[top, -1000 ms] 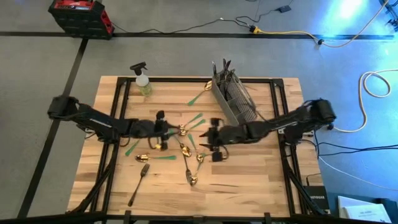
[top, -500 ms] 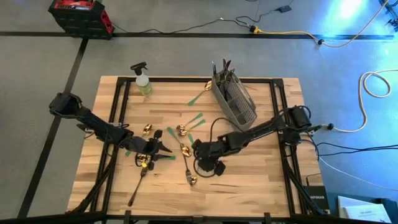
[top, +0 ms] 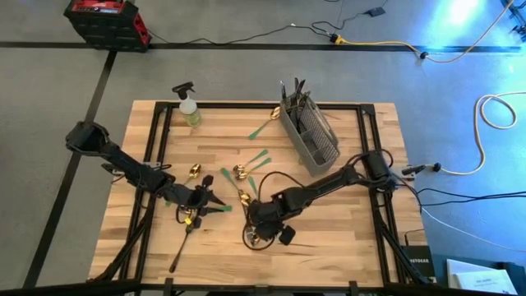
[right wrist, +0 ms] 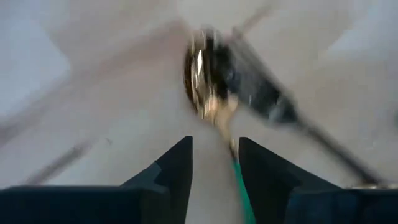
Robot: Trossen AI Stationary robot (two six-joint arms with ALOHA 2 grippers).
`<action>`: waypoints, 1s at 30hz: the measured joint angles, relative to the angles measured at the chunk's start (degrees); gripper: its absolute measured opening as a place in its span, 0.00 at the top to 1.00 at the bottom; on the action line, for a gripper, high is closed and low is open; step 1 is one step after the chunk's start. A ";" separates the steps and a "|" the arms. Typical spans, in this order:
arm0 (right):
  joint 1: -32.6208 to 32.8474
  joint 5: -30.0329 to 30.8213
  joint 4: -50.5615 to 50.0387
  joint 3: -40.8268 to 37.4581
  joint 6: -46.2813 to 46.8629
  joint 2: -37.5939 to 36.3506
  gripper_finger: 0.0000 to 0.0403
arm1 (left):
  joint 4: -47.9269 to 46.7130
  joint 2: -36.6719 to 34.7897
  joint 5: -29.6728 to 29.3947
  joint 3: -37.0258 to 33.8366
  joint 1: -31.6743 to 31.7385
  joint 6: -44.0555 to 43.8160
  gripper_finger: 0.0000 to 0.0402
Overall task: Sort silverware
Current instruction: Put the green spoon into the silverware basket
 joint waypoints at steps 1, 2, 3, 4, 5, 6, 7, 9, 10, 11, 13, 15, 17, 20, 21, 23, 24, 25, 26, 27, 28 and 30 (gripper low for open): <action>-0.01 0.08 -0.61 0.40 -0.44 0.21 0.75 | 0.00 0.00 -0.03 0.00 -0.40 -0.67 0.79; -0.03 0.16 -0.62 0.51 -1.10 0.26 0.76 | -0.07 0.02 -0.19 0.00 -0.74 -1.05 0.79; -0.02 0.36 -0.37 0.53 -1.42 0.26 0.77 | -0.07 0.02 -0.59 0.00 -1.13 -1.34 0.79; 0.03 0.75 -0.08 0.54 -1.53 0.28 0.78 | -0.01 0.02 -1.26 0.00 -1.56 -1.65 0.79; 0.04 0.95 -0.05 0.56 -1.61 0.33 0.79 | -0.02 0.02 -2.23 0.00 -1.97 -2.30 0.79; 0.04 1.07 -0.22 0.56 -1.73 0.37 0.79 | -0.04 0.02 -3.24 0.00 -2.39 -2.63 0.79; 0.06 1.07 -0.37 0.56 -2.20 0.37 0.79 | -0.04 0.02 -4.18 0.00 -2.77 -2.89 0.79; 0.08 1.08 -0.29 0.56 -3.10 0.37 0.79 | -0.01 0.02 -5.43 0.00 -3.46 -3.10 0.79; 0.05 1.22 -0.13 0.56 -3.37 0.37 0.79 | -0.03 0.02 -5.75 0.00 -3.67 -3.11 0.79; 0.04 1.54 -0.06 0.56 -3.67 0.48 0.79 | -0.04 0.02 -5.98 0.00 -3.87 -3.08 0.79; -0.08 2.76 -0.19 0.56 -4.23 0.57 0.79 | -0.02 0.02 -6.17 0.00 -3.87 -3.09 0.79; -0.40 3.06 -0.62 0.85 -4.40 0.59 0.79 | -0.04 0.06 -6.31 0.00 -3.87 -3.07 0.79; -0.77 2.55 -1.60 2.03 -4.38 0.59 0.80 | -0.07 0.07 -6.59 0.00 -3.87 -3.07 0.79; -0.82 2.05 -5.16 4.75 -4.75 0.59 0.80 | -0.08 0.07 -7.05 0.00 -3.87 -2.57 0.79; -0.82 2.03 -6.80 5.87 -5.27 0.59 0.80 | -0.09 0.07 -7.29 0.00 -3.86 -2.18 0.79; -0.82 1.99 -9.47 7.91 -5.61 0.59 0.80 | -0.08 0.07 -8.12 0.00 -3.78 -1.20 0.79; -0.80 1.98 -10.45 8.67 -5.61 0.59 0.80 | -0.09 0.07 -8.46 0.00 -3.71 -1.07 0.79; -0.79 1.92 -11.48 9.19 -5.61 0.59 0.80 | -0.09 0.07 -8.82 0.00 -3.70 -1.00 0.79; -0.77 1.86 -12.63 9.55 -5.61 0.59 0.80 | -0.09 0.07 -9.13 0.00 -3.70 -0.98 0.79; -0.75 1.86 -13.67 9.84 -5.63 0.59 0.80 | -0.09 0.07 -9.29 0.00 -3.70 -0.88 0.79; -0.75 2.00 -14.39 10.07 -5.69 0.59 0.80 | -0.09 0.07 -9.31 0.00 -3.70 -0.62 0.79; -0.75 3.21 -15.86 10.54 -5.93 0.59 0.80 | -0.11 0.07 -9.31 0.00 -3.70 -0.01 0.79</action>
